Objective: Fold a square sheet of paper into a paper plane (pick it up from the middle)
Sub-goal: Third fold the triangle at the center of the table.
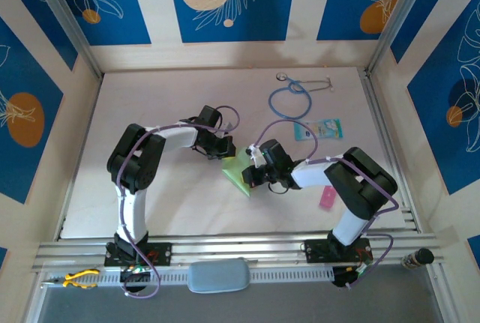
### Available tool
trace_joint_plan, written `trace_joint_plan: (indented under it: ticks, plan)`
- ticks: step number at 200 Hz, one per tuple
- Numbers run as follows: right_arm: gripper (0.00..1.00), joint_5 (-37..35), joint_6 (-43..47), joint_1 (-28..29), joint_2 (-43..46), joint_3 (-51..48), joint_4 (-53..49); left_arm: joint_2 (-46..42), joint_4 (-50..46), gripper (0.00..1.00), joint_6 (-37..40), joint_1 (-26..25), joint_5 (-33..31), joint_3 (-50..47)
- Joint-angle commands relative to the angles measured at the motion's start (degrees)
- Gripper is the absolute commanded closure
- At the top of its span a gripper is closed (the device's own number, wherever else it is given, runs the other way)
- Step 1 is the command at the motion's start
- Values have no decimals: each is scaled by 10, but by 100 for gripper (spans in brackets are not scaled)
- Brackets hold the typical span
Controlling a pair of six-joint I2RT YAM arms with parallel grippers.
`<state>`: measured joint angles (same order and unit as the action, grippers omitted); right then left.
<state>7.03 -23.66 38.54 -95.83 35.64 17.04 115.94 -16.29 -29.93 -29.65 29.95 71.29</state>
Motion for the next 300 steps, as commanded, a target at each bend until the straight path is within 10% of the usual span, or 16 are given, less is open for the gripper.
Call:
trace_joint_plan:
  ticks: [1, 200, 300]
  plan:
    - [99, -3, 5, -2, -8, 14, -10, 3, -31, 93, -2, -4, -30, -16]
    - [100, -22, 1, 7, -11, 3, -22, -94, -29, 80, -18, -4, -64, -13]
    - [100, -25, -7, 10, -4, 2, -19, -258, 342, 100, -287, -44, -5, -303]
